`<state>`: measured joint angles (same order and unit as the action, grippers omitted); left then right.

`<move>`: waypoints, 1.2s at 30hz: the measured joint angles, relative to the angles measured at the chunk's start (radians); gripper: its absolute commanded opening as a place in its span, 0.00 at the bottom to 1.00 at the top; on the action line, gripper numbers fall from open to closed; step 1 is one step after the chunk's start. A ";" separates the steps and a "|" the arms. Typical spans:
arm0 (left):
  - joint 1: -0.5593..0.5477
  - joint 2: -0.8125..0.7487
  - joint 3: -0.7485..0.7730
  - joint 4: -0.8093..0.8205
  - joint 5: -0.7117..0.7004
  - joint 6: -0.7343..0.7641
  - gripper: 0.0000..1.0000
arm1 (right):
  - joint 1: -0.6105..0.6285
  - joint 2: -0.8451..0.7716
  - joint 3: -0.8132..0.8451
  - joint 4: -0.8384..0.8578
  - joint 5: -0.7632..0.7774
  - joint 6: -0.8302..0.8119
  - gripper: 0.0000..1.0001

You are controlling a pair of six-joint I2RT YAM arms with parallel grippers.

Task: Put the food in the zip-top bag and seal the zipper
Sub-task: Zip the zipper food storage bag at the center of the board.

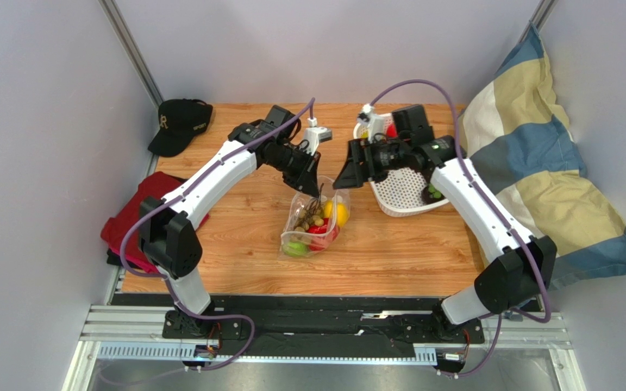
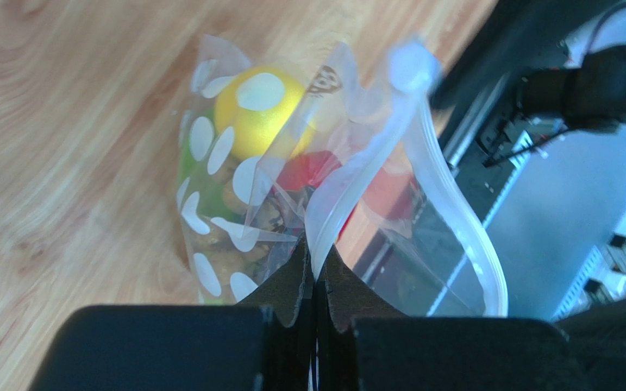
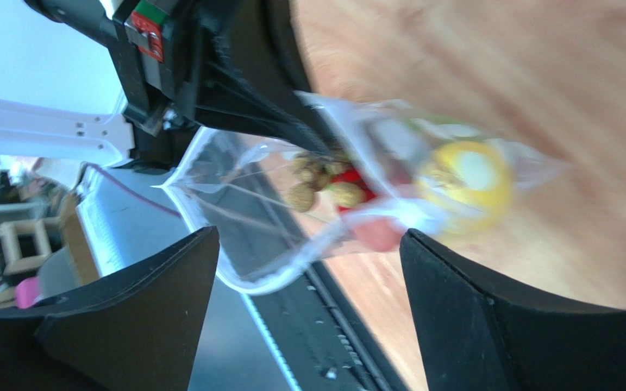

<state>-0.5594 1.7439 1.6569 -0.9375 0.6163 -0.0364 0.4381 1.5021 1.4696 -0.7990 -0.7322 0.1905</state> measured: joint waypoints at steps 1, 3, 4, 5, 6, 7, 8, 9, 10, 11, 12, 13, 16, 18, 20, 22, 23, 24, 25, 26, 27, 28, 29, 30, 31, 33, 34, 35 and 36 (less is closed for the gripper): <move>0.005 0.000 -0.005 -0.001 0.016 0.008 0.00 | -0.028 -0.013 0.000 -0.007 -0.003 -0.024 0.86; 0.019 0.000 -0.013 -0.002 0.058 0.035 0.00 | -0.116 -0.045 -0.003 -0.022 -0.010 -0.109 0.86; 0.025 0.000 -0.013 -0.003 0.071 0.047 0.00 | -0.156 -0.064 -0.016 -0.013 -0.011 -0.158 0.86; 0.030 0.000 -0.013 -0.003 0.084 0.060 0.00 | -0.188 -0.085 -0.037 -0.003 -0.011 -0.196 0.86; 0.034 0.000 -0.013 -0.004 0.097 0.074 0.00 | -0.227 -0.115 -0.073 0.015 -0.014 -0.259 0.86; 0.039 0.000 -0.013 -0.006 0.109 0.090 0.00 | -0.259 -0.154 -0.126 0.046 -0.022 -0.328 0.86; 0.042 0.000 -0.013 -0.009 0.119 0.105 0.00 | -0.276 -0.189 -0.174 0.073 -0.026 -0.383 0.85; 0.044 0.000 -0.013 -0.012 0.129 0.116 0.00 | -0.284 -0.224 -0.225 0.102 -0.041 -0.446 0.85; 0.045 0.000 -0.013 -0.014 0.136 0.125 0.00 | -0.285 -0.249 -0.263 0.127 -0.060 -0.496 0.84; 0.045 0.001 -0.012 -0.017 0.145 0.138 0.00 | -0.280 -0.266 -0.299 0.157 -0.092 -0.556 0.84; 0.045 0.002 -0.012 -0.019 0.151 0.146 0.00 | -0.274 -0.266 -0.313 0.180 -0.121 -0.597 0.83; 0.045 0.006 -0.008 -0.026 0.159 0.156 0.00 | -0.264 -0.258 -0.317 0.201 -0.144 -0.625 0.82; 0.044 0.026 0.009 -0.034 0.175 0.176 0.00 | -0.229 -0.206 -0.319 0.274 -0.203 -0.689 0.79; 0.044 0.038 0.017 -0.036 0.185 0.182 0.00 | -0.208 -0.175 -0.325 0.320 -0.223 -0.708 0.73; 0.044 0.047 0.026 -0.039 0.192 0.184 0.00 | -0.182 -0.145 -0.333 0.352 -0.245 -0.722 0.67; 0.044 0.054 0.037 -0.043 0.196 0.185 0.00 | -0.163 -0.125 -0.334 0.364 -0.261 -0.735 0.65; 0.044 0.057 0.042 -0.043 0.198 0.185 0.00 | -0.156 -0.119 -0.334 0.365 -0.268 -0.740 0.65; 0.044 0.060 0.047 -0.045 0.200 0.185 0.00 | -0.150 -0.114 -0.335 0.369 -0.274 -0.748 0.65; 0.044 0.063 0.053 -0.047 0.205 0.185 0.00 | -0.143 -0.113 -0.337 0.370 -0.279 -0.757 0.65; 0.044 0.066 0.058 -0.047 0.210 0.185 0.00 | -0.141 -0.113 -0.339 0.370 -0.285 -0.764 0.66; 0.044 0.070 0.062 -0.047 0.215 0.184 0.00 | -0.137 -0.113 -0.340 0.371 -0.293 -0.771 0.66; 0.044 0.074 0.066 -0.047 0.220 0.184 0.00 | -0.136 -0.112 -0.340 0.372 -0.297 -0.774 0.67; 0.044 0.076 0.068 -0.046 0.224 0.184 0.00 | -0.132 -0.110 -0.341 0.373 -0.301 -0.777 0.68; 0.044 0.078 0.068 -0.046 0.227 0.184 0.00 | -0.128 -0.106 -0.344 0.379 -0.303 -0.780 0.68; 0.045 0.080 0.068 -0.047 0.232 0.184 0.00 | -0.125 -0.102 -0.348 0.386 -0.304 -0.782 0.68; 0.048 0.082 0.068 -0.047 0.243 0.182 0.00 | -0.118 -0.093 -0.366 0.411 -0.303 -0.782 0.68; 0.050 0.084 0.068 -0.046 0.249 0.182 0.00 | -0.114 -0.090 -0.378 0.424 -0.301 -0.782 0.68; 0.051 0.085 0.068 -0.047 0.253 0.181 0.00 | -0.111 -0.084 -0.389 0.435 -0.298 -0.782 0.67; 0.053 0.086 0.068 -0.047 0.259 0.181 0.00 | -0.109 -0.080 -0.396 0.442 -0.296 -0.782 0.66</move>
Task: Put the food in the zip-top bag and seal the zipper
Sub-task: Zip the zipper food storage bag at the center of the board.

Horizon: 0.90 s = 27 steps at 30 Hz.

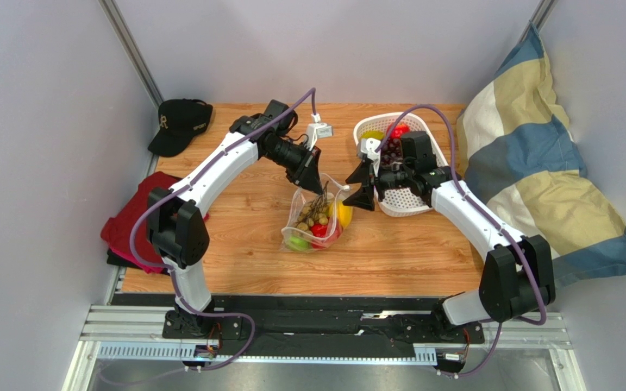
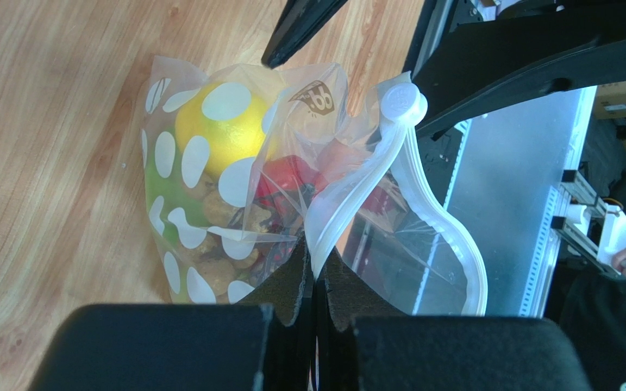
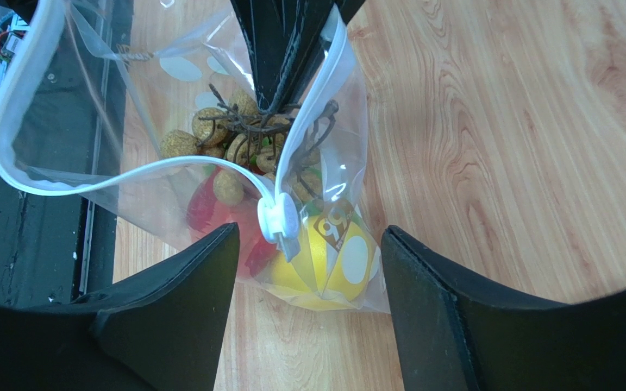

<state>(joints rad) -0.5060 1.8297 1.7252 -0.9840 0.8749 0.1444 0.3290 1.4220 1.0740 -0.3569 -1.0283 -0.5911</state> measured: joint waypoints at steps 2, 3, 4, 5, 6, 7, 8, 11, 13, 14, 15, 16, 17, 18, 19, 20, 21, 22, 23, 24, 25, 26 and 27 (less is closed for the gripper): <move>0.006 0.003 0.000 0.000 0.012 0.000 0.00 | 0.004 0.013 -0.010 0.013 0.006 0.000 0.57; 0.008 0.005 0.000 0.000 0.015 0.000 0.00 | 0.004 0.018 -0.012 0.019 0.008 0.000 0.52; 0.010 0.007 0.000 0.000 0.019 0.000 0.00 | 0.005 0.024 -0.014 0.027 0.012 0.003 0.48; 0.011 0.007 0.000 0.000 0.021 0.000 0.00 | 0.005 0.027 -0.014 0.034 0.015 0.006 0.40; 0.012 0.009 0.000 0.000 0.026 0.000 0.00 | 0.005 0.030 -0.016 0.050 0.020 0.018 0.36; 0.014 0.010 0.000 0.000 0.028 -0.001 0.00 | 0.005 0.030 -0.018 0.069 0.026 0.026 0.33; 0.015 0.010 0.000 0.000 0.031 -0.001 0.00 | 0.005 0.030 -0.021 0.084 0.029 0.035 0.24; 0.016 0.012 0.000 0.000 0.033 -0.001 0.10 | 0.005 0.030 -0.023 0.114 0.037 0.063 0.00; 0.017 0.013 0.000 0.000 0.032 -0.001 0.21 | 0.005 0.029 -0.024 0.123 0.039 0.078 0.00; 0.018 0.013 0.000 0.000 0.032 -0.006 0.27 | 0.004 0.029 -0.024 0.124 0.040 0.080 0.00; 0.018 0.013 0.000 0.000 0.029 -0.004 0.30 | 0.004 0.029 -0.024 0.124 0.040 0.079 0.00; 0.024 0.013 0.002 0.000 0.024 -0.009 0.33 | 0.004 0.027 -0.024 0.122 0.041 0.077 0.00; 0.028 0.013 0.004 0.001 0.020 -0.009 0.42 | 0.004 0.025 -0.024 0.115 0.042 0.075 0.00; 0.032 0.010 0.004 0.006 0.016 -0.012 0.46 | 0.004 0.020 -0.024 0.107 0.042 0.071 0.00; 0.039 0.004 0.001 0.021 0.011 -0.019 0.53 | 0.004 0.016 -0.024 0.098 0.042 0.069 0.00; 0.050 -0.015 -0.014 0.065 0.002 -0.041 0.54 | 0.004 0.010 -0.021 0.080 0.042 0.064 0.00; 0.061 -0.035 -0.029 0.096 -0.003 -0.051 0.56 | 0.004 0.003 -0.018 0.060 0.041 0.060 0.00; 0.074 -0.066 -0.053 0.140 -0.015 -0.068 0.56 | 0.004 -0.002 -0.016 0.046 0.040 0.057 0.00; 0.083 -0.104 -0.076 0.180 -0.026 -0.082 0.56 | 0.005 -0.007 -0.011 0.028 0.039 0.053 0.00; 0.093 -0.145 -0.094 0.218 -0.039 -0.094 0.56 | 0.004 -0.011 -0.004 0.008 0.037 0.050 0.00; 0.098 -0.176 -0.101 0.245 -0.047 -0.098 0.56 | 0.005 -0.014 0.003 -0.006 0.035 0.048 0.00; 0.098 -0.207 -0.101 0.274 -0.052 -0.098 0.55 | 0.004 -0.016 0.010 -0.017 0.033 0.047 0.00; 0.089 -0.235 -0.101 0.305 -0.055 -0.095 0.55 | 0.004 -0.016 0.018 -0.031 0.031 0.047 0.00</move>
<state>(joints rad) -0.4168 1.5944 1.6238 -0.6792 0.8196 0.0494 0.3332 1.4063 1.0916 -0.3882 -0.9970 -0.5446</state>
